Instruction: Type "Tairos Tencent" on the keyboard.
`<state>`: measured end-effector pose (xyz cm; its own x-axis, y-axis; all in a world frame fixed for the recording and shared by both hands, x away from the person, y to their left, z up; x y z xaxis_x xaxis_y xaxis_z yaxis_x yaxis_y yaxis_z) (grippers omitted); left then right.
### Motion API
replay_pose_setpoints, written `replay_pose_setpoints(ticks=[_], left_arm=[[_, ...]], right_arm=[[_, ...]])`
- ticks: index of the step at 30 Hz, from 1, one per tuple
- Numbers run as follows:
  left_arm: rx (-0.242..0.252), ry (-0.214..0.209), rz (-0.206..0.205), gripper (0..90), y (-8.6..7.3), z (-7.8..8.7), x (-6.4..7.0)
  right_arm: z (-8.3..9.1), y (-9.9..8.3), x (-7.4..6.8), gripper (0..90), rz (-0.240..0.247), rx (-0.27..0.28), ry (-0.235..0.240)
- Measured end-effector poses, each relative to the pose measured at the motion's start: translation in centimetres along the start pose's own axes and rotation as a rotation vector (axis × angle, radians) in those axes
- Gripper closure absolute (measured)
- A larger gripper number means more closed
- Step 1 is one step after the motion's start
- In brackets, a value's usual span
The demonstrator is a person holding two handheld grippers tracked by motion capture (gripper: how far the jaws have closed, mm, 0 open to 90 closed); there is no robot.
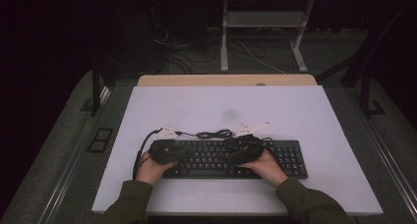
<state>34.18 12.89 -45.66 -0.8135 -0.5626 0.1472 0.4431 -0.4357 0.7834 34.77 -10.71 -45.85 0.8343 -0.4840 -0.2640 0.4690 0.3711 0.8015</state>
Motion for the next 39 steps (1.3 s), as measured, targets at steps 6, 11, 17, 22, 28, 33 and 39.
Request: replay_pose_setpoints(ticks=[6,11,17,22,28,33,39], left_arm=[[0.016,0.008,0.015,75.8,-0.1,0.2,0.0],[0.027,0.019,0.028,67.5,-0.1,0.5,0.0],[0.04,0.026,0.04,55.8,-0.2,0.6,-0.1],[0.047,0.032,0.041,47.0,-0.3,0.6,-0.1],[0.058,0.041,0.048,39.8,-0.3,0.6,-0.1],[0.06,0.039,0.049,36.6,-0.3,0.5,0.0],[0.063,0.041,0.053,33.5,-0.3,0.4,0.1]], right_arm=[[0.0,0.0,-0.2,29.9,-0.001,-0.004,0.009],[0.0,0.1,-0.3,34.9,0.003,-0.009,0.014],[0.0,0.0,-0.6,45.7,0.003,-0.023,0.031],[-0.1,0.1,-1.2,55.0,0.022,-0.036,0.053],[-0.4,0.0,-2.0,71.4,0.039,-0.056,0.073],[-0.7,-0.1,-2.6,82.0,0.059,-0.082,0.089],[-1.2,-0.5,-2.9,87.2,0.079,-0.115,0.098]])
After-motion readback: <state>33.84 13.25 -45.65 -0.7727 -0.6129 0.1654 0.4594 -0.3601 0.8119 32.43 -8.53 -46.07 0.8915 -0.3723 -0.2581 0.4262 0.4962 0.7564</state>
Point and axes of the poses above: each handheld gripper's, and its own axes: z roughly backward along the jaws, y roughly out of its top, x roughly to its right, the point moved 4 cm from there along -z, roughly forward along the jaws, and after that the axes turned 1 degree about -z, right-handed, at the moved point
